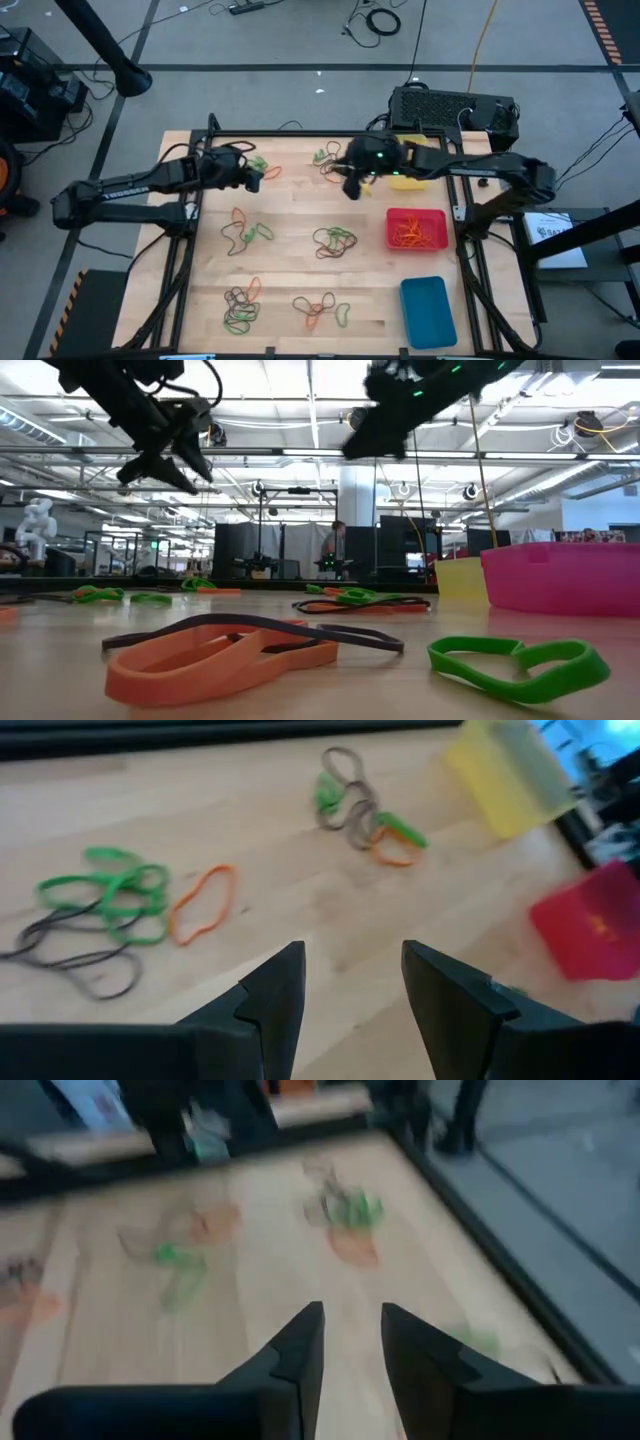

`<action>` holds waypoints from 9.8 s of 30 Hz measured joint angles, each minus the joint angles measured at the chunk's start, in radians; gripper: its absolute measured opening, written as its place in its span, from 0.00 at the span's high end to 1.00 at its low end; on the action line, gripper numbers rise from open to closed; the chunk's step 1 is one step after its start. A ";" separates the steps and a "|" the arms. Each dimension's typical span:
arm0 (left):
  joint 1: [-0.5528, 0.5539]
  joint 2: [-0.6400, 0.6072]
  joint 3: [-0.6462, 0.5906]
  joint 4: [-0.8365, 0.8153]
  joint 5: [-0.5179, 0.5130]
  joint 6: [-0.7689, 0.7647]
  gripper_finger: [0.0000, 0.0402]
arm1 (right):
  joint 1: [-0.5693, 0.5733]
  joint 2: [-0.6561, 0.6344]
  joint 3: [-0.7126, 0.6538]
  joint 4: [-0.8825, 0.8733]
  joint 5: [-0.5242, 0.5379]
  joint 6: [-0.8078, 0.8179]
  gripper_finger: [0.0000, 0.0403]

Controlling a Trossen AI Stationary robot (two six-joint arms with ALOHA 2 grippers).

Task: Sort rubber bands into baskets
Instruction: Put the orange rubber band into the red bin

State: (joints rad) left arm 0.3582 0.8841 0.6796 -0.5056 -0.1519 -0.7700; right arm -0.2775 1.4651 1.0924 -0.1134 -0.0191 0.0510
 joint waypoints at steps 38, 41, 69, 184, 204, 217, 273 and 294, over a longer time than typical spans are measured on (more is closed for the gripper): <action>0.303 0.001 -0.018 -0.160 0.219 0.544 0.56 | -0.035 1.119 1.127 -0.204 -0.111 -0.137 0.30; 0.303 0.001 -0.030 -0.158 0.223 0.542 0.56 | -0.035 1.121 1.127 -0.169 -0.085 -0.079 0.32; 0.303 0.017 -0.033 -0.159 0.229 0.540 0.56 | -0.002 1.192 1.128 -0.233 0.009 -0.037 0.94; 0.280 0.017 -0.032 -0.194 0.222 0.498 0.56 | 0.148 1.100 1.126 -0.567 -0.057 0.054 0.34; 0.280 0.017 -0.032 -0.218 0.226 0.524 0.56 | 0.149 1.047 1.120 -0.753 0.010 0.287 0.99; 0.274 0.017 -0.032 -0.154 0.227 0.542 0.56 | 0.181 0.696 1.123 -1.314 -0.081 0.164 1.00; 0.246 0.127 -0.032 0.107 0.273 0.278 0.56 | 0.198 -0.390 -0.297 -0.976 -0.193 0.865 0.81; 0.129 0.126 -0.032 0.083 0.390 0.307 0.56 | -0.087 -0.042 -0.285 0.200 -0.006 0.800 0.76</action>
State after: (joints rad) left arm 0.4867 1.0103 0.6476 -0.4230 0.2379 -0.4625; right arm -0.3645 1.4232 0.8076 0.0870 -0.0256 0.8511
